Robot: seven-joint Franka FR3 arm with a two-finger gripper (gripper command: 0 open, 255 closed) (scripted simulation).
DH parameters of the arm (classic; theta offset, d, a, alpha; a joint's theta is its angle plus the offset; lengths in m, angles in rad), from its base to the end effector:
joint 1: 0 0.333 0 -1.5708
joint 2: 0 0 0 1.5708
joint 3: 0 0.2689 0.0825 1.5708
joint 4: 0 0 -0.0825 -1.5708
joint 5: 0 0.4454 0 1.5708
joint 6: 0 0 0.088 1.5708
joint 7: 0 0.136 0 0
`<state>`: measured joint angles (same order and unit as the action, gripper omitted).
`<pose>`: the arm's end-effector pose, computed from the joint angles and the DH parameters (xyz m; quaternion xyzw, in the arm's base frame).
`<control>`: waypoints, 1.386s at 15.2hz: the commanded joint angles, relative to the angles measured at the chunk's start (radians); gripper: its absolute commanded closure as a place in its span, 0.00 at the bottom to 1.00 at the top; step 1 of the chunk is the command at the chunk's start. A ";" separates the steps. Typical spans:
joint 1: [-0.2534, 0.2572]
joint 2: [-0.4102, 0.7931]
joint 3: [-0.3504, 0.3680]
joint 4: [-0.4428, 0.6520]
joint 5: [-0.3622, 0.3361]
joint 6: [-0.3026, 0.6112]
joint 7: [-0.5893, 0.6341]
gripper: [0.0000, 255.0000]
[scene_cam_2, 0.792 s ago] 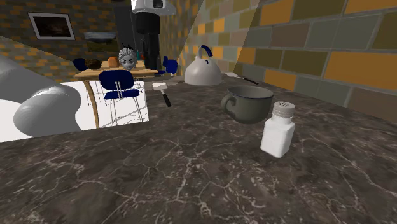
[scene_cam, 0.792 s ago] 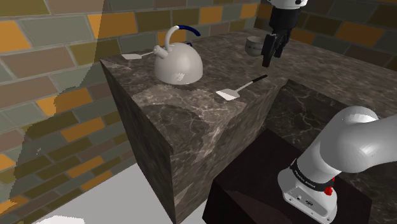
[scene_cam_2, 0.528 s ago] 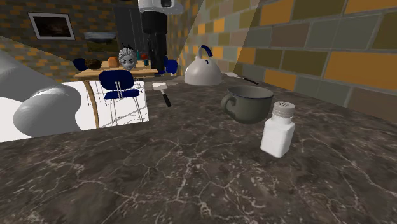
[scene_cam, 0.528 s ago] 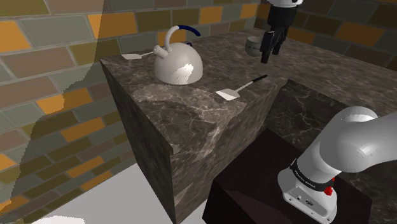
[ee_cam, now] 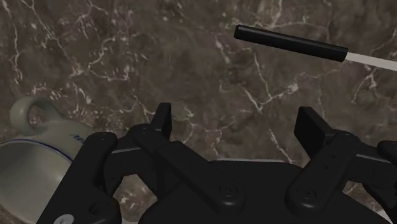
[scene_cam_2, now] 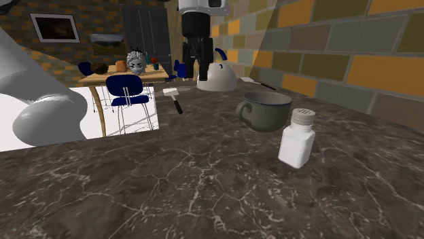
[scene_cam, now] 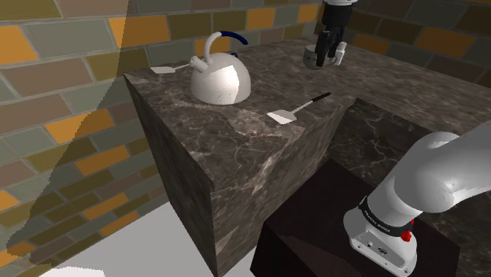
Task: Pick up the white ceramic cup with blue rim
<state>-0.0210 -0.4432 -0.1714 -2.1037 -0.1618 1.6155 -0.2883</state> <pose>0.4795 -0.1202 0.5106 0.9968 0.0626 -0.0345 0.0371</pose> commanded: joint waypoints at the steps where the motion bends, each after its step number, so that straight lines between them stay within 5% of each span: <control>1: -0.006 0.062 -0.033 0.054 -0.004 0.013 -0.050 0.00; 12: -0.052 0.453 -0.163 0.434 0.074 0.030 -0.300 0.00; 21: -0.052 0.446 -0.163 0.324 0.071 0.133 -0.290 0.00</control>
<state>-0.0733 0.0028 -0.3339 -1.7748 -0.0910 1.7426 -0.5792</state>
